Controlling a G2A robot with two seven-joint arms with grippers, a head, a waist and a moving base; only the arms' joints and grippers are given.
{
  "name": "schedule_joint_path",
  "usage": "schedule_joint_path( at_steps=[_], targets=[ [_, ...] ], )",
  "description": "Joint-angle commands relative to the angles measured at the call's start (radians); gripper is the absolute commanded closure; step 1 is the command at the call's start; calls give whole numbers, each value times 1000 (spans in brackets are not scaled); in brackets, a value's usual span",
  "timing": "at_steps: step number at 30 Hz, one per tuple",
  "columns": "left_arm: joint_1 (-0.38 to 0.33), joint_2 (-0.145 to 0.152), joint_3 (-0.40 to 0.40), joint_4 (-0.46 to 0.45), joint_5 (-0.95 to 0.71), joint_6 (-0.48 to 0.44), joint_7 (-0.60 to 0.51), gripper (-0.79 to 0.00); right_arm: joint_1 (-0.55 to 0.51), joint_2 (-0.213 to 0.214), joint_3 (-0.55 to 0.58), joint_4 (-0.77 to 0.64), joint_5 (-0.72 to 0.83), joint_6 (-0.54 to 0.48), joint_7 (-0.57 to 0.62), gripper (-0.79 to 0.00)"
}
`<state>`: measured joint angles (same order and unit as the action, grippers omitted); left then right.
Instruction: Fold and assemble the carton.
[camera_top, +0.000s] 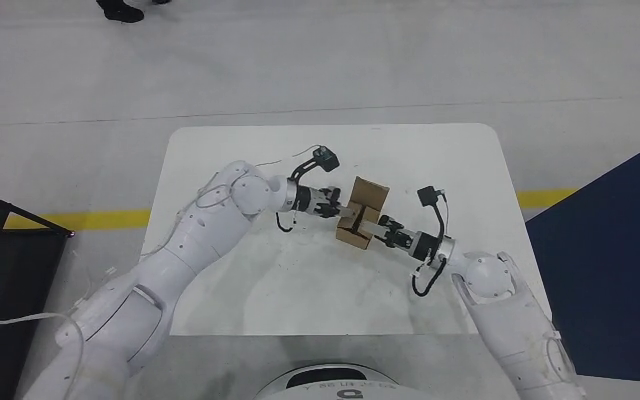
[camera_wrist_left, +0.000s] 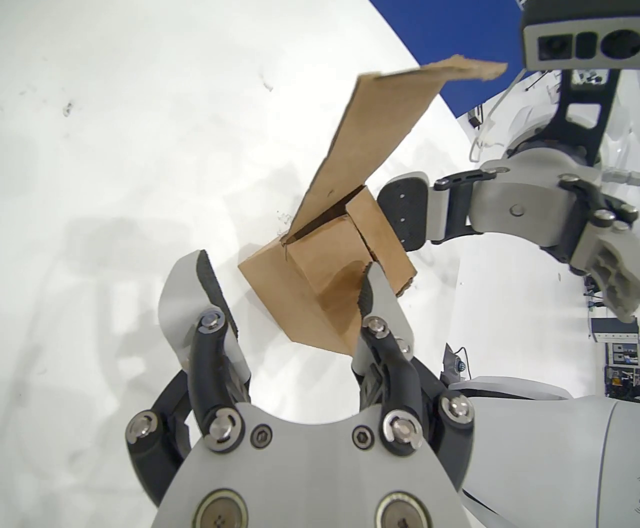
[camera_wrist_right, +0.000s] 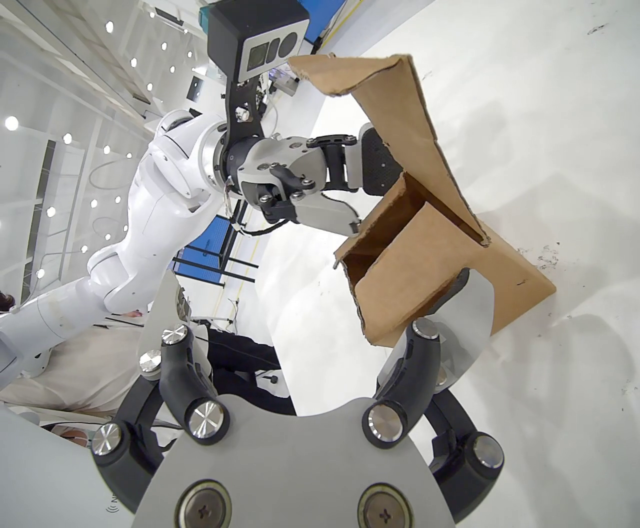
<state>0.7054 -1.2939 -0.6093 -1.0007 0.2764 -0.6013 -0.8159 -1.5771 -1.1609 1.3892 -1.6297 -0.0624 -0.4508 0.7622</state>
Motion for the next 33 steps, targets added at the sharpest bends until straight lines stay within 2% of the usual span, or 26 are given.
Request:
schedule_joint_path(
  at_steps=[1,4,11,14,15,21,22,23,24,26,30,33],
  targets=[
    [-4,-10,14,13,-4,-2,-4,-517,-2,2,0,0,5,-4,0,-785],
    [-12,-22,28,33,-9,-8,-4,-446,-4,4,-2,-2,6,-5,-2,-785],
    [-46,-39,45,51,29,-30,-13,-228,-12,9,-5,-11,16,-13,-11,-785],
    [-58,-43,49,51,46,-55,-21,-37,-17,11,-3,-14,32,-23,-13,-785],
    [-61,-45,50,50,50,-66,-18,0,-19,11,0,-15,42,-28,-19,-785],
    [-108,-56,72,52,144,-199,-9,0,-55,16,70,-9,128,-59,-129,-785],
    [-119,-59,76,55,169,-227,2,-65,-64,16,86,-8,138,-62,-154,-785],
    [-130,-62,77,59,192,-248,23,-286,-72,17,101,-7,147,-63,-178,-785],
    [-137,-65,79,64,213,-271,44,-372,-79,17,114,-8,154,-63,-197,-785],
    [-154,-72,87,75,256,-311,78,-785,-87,19,136,-11,163,-66,-215,-785],
    [-173,-83,86,91,334,-358,182,-785,-80,21,139,-21,207,-69,-186,-785],
    [-172,-78,68,106,393,-392,262,-785,-58,21,124,-11,202,-46,-175,-773]
  ],
)
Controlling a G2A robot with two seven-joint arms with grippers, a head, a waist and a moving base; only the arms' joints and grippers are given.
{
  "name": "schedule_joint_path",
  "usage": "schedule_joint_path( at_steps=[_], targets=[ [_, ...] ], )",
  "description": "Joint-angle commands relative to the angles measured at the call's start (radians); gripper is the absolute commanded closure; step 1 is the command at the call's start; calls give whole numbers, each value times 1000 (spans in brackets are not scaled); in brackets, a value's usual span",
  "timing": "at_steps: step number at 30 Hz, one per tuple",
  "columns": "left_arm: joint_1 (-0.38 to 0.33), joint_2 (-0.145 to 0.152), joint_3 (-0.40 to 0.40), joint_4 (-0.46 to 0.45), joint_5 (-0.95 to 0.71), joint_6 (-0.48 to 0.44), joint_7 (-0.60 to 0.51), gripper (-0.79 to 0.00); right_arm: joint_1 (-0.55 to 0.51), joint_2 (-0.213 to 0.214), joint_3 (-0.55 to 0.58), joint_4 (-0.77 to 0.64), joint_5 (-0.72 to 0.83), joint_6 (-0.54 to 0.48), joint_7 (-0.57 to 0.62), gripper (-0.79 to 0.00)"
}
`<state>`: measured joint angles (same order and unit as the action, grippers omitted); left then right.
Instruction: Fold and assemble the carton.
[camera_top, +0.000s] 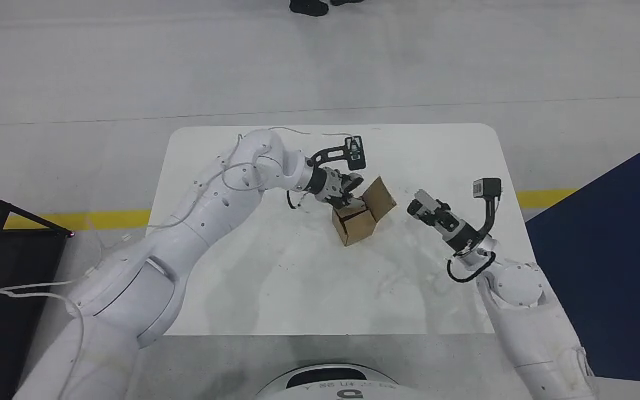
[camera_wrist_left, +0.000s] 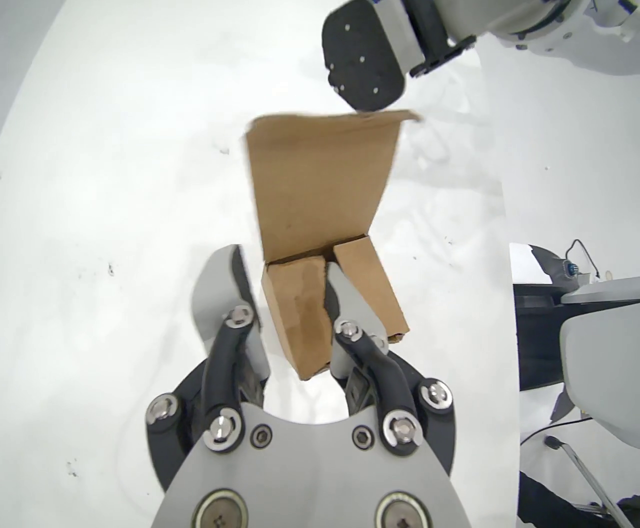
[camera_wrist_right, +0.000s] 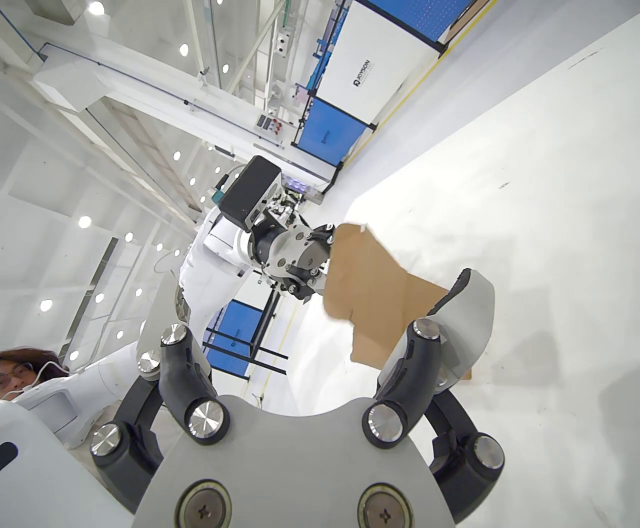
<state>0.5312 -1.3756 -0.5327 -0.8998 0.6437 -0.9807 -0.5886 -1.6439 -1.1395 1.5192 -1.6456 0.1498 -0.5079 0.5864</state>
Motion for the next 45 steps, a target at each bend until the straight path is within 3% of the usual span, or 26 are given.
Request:
schedule_joint_path(
  at_steps=[1,6,13,15,18,20,21,24,29,31,34,39,43,45],
  targets=[
    [5,9,-19,8,44,-24,59,-785,17,-1,-12,9,-22,22,-2,-751],
    [54,66,-98,-23,157,-32,137,-785,47,-4,-33,34,-6,56,-22,-622],
    [234,174,-236,-193,240,-24,96,-785,91,-8,-70,54,80,45,33,-440],
    [281,193,-261,-241,243,-8,62,-785,111,-9,-95,61,79,59,61,-419],
    [321,211,-279,-296,257,29,6,-785,138,-12,-140,64,96,75,126,-468],
    [335,215,-283,-316,254,43,-1,-785,158,-11,-159,77,102,90,176,-563],
    [339,215,-281,-320,256,49,-2,-785,166,-11,-168,84,94,103,191,-576],
    [337,210,-266,-320,263,66,7,-785,183,-11,-194,94,62,154,216,-551],
    [322,199,-241,-293,270,74,40,-785,174,-6,-186,69,-26,171,157,-566],
    [316,196,-234,-281,275,71,49,-785,163,-2,-171,49,-97,183,122,-591],
    [310,193,-228,-266,279,68,62,-785,151,2,-163,17,-196,211,78,-705],
    [304,190,-222,-255,286,67,75,-785,162,10,-177,-35,-416,306,60,-739],
    [302,188,-217,-248,289,69,83,-785,182,14,-198,-66,-539,381,90,-711],
    [299,186,-214,-242,291,71,87,-785,191,15,-206,-75,-589,413,99,-640]
  ],
)
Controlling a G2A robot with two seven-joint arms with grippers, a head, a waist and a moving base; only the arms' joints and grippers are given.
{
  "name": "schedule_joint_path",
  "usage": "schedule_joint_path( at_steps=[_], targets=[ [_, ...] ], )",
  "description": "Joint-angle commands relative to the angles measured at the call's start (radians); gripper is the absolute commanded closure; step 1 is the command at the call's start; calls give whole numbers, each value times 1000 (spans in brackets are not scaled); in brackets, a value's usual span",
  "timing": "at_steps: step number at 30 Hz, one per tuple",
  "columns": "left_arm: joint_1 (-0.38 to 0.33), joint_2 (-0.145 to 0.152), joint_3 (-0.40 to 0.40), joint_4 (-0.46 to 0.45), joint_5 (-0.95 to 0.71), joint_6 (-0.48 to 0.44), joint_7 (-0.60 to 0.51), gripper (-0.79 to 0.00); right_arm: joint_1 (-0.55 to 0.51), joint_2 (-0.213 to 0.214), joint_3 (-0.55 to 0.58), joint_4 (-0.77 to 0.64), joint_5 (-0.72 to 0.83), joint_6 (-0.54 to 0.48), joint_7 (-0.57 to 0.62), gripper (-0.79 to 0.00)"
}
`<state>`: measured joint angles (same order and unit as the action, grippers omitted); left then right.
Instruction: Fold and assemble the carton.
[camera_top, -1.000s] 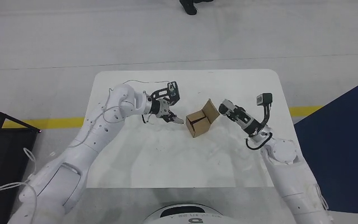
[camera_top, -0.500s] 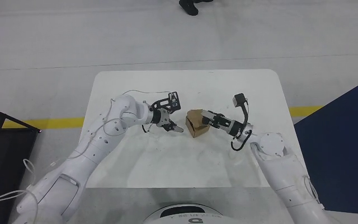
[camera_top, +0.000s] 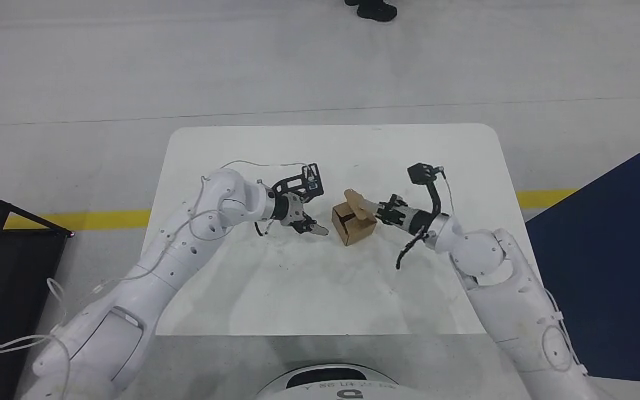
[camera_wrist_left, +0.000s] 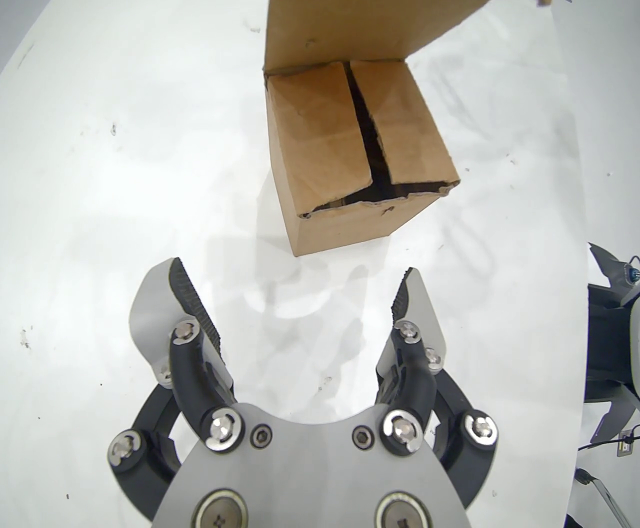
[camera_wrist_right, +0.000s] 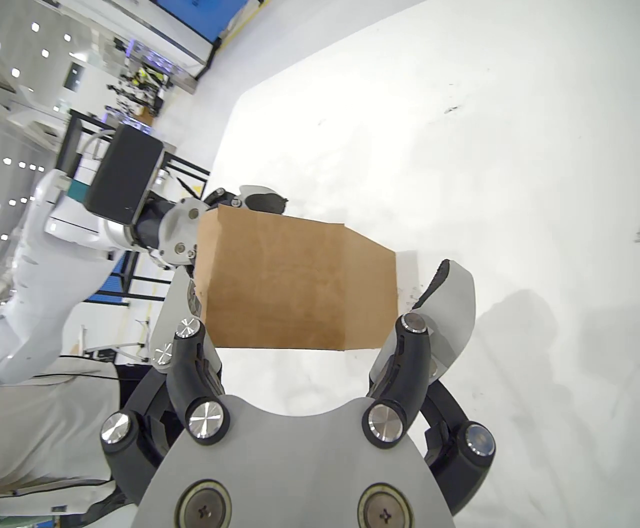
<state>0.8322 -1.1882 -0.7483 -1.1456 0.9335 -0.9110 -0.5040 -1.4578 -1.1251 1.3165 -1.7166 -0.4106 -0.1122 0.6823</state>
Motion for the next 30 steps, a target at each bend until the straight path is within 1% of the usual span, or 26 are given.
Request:
schedule_joint_path(
  at_steps=[1,5,7,11,13,16,19,21,22,23,26,30],
  targets=[
    [-4,-3,5,7,1,0,4,-785,8,1,-7,-8,-52,33,4,-619],
    [-18,-10,16,25,1,4,10,-785,14,1,-14,-20,-54,44,10,-579],
    [-25,-14,23,33,1,4,16,-785,17,2,-23,-19,-75,50,31,-573],
    [-35,-20,29,52,-2,5,33,-785,34,3,-49,-15,-118,77,70,-570],
    [-32,-18,25,62,-2,3,41,-785,38,2,-53,-14,-114,85,71,-588],
    [-15,-10,10,71,-5,-12,56,-785,40,2,-51,-7,-111,97,66,-591],
    [13,4,-28,48,-28,-36,110,-785,39,3,-49,2,-105,106,64,-579],
    [32,15,-59,26,-30,-49,143,-785,40,3,-49,7,-95,108,69,-554],
    [41,21,-72,13,-25,-51,150,-785,42,3,-52,10,-96,112,76,-523],
    [50,26,-84,-2,-24,-52,157,-785,45,2,-55,11,-87,113,83,-511],
    [68,38,-112,-33,-12,-49,161,-785,55,2,-59,18,-80,122,95,-480],
    [78,43,-122,-54,-9,-39,153,-785,66,1,-68,25,-82,133,104,-480]
  ],
)
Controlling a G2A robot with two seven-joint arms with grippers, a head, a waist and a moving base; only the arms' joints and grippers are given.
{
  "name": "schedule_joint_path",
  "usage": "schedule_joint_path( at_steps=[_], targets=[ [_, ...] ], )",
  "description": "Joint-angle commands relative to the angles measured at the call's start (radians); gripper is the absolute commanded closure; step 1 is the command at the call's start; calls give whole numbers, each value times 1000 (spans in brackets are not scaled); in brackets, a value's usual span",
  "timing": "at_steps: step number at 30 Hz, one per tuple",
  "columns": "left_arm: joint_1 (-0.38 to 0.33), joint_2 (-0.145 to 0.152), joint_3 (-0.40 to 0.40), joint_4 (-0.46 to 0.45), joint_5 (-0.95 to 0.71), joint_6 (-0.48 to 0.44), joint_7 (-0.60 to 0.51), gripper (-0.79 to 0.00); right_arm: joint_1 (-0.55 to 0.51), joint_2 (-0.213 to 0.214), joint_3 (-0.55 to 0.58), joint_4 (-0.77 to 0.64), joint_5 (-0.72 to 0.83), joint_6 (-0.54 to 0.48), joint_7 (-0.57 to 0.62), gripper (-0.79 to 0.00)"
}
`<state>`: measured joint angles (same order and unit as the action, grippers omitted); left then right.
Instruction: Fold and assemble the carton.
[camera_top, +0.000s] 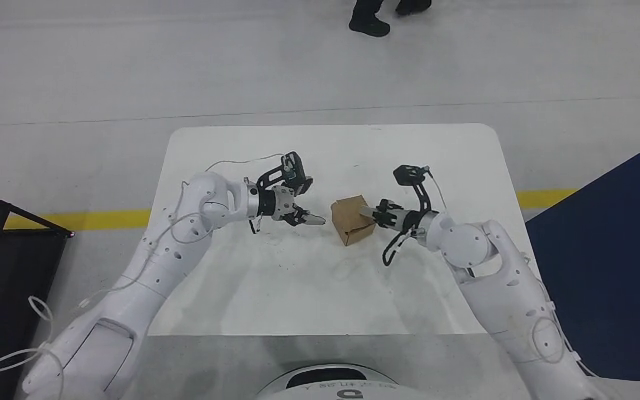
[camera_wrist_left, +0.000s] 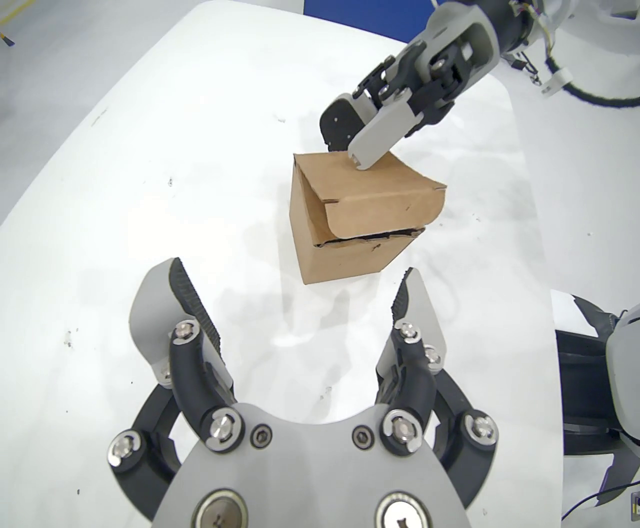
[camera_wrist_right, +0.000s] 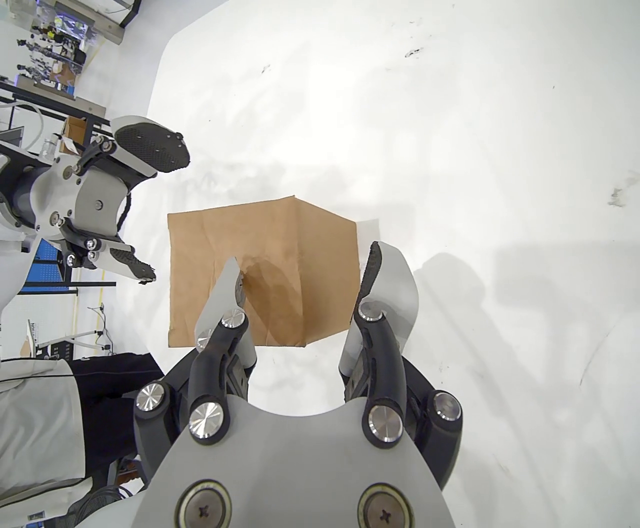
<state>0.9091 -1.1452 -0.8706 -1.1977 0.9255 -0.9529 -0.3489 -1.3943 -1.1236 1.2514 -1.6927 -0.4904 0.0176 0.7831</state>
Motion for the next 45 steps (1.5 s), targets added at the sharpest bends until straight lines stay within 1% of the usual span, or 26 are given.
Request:
schedule_joint_path(
  at_steps=[1,9,13,15,22,29,37,45],
  targets=[
    [2,0,3,-3,-1,5,-4,-785,5,0,-6,3,-3,6,6,-483],
    [-31,-20,51,38,-11,18,-14,-785,21,-3,-32,7,4,23,31,-471],
    [-50,-29,70,61,-14,19,-19,-785,22,-3,-31,7,40,24,37,-437],
    [-58,-33,76,71,-18,14,-14,-785,22,-3,-30,6,44,23,39,-437],
    [-86,-48,103,101,-28,11,-13,-785,14,-2,-35,-2,71,14,41,-391],
    [-109,-62,124,134,-41,15,-18,-785,4,0,-37,-14,89,8,40,-376],
    [-113,-68,131,160,-53,19,-22,-785,7,2,-54,-8,42,31,44,-360],
    [-108,-65,120,167,-60,22,-33,-785,14,2,-66,-6,36,37,44,-348]
  ],
)
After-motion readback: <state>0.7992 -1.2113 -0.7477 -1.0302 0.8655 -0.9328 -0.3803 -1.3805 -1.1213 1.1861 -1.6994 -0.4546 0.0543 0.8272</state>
